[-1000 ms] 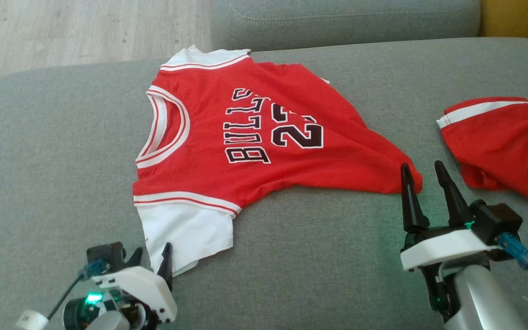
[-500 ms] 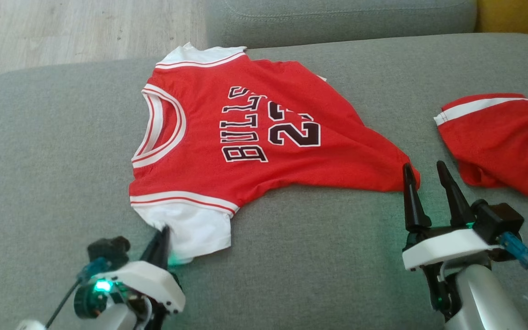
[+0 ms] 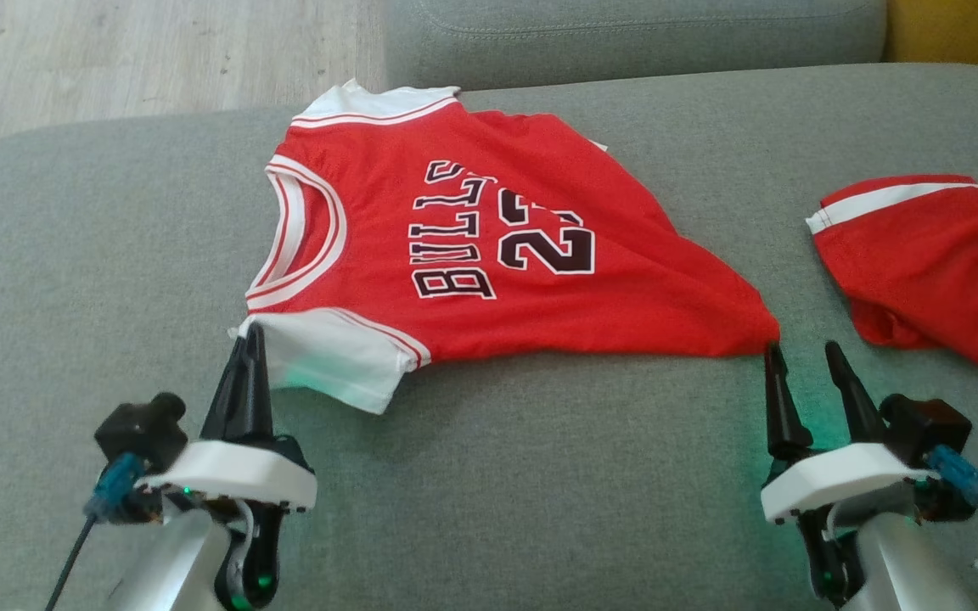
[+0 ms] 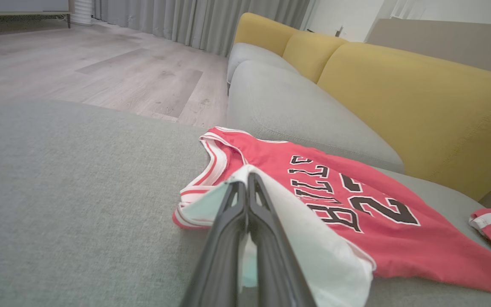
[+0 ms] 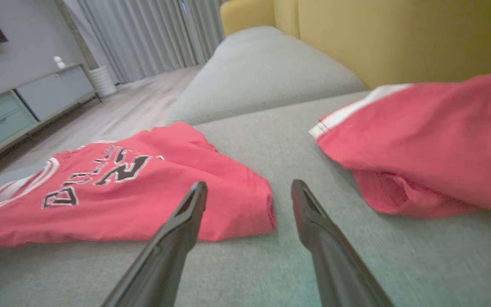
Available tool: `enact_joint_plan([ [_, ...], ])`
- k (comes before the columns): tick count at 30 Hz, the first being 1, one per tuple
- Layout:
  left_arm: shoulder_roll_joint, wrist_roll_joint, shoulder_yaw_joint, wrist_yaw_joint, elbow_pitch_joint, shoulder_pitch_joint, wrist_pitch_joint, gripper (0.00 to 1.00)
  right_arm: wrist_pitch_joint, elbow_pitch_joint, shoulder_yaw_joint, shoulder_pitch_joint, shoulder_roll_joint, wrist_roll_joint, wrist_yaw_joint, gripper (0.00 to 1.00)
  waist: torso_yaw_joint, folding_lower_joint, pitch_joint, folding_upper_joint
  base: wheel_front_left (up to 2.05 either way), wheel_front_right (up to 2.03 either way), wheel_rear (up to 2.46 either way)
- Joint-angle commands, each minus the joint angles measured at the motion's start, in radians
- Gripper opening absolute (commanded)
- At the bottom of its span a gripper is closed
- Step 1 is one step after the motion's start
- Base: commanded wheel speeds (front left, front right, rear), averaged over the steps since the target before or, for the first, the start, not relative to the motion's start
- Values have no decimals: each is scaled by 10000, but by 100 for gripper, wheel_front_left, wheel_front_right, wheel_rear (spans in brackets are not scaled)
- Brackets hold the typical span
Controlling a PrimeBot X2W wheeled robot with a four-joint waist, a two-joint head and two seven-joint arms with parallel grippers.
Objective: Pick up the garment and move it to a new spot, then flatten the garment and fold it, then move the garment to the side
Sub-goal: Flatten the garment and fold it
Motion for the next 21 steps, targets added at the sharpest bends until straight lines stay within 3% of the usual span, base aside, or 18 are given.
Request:
enact_joint_plan([
  [1,79,197,556,-41,-388,-384,-112,0,92,-75,107,-578,-14,29,65,100,6,-1,1,0,0,0,0],
  [10,-537,1300,1848,-103,-1211,1,-121,0,557,1060,111,-1138,-14,732,65,100,124,-1,100,0,0,0,0],
  [21,-1197,2142,2499,-848,-980,133,-123,0,1027,3022,594,-2017,-14,944,65,100,392,-1,187,0,0,0,0],
])
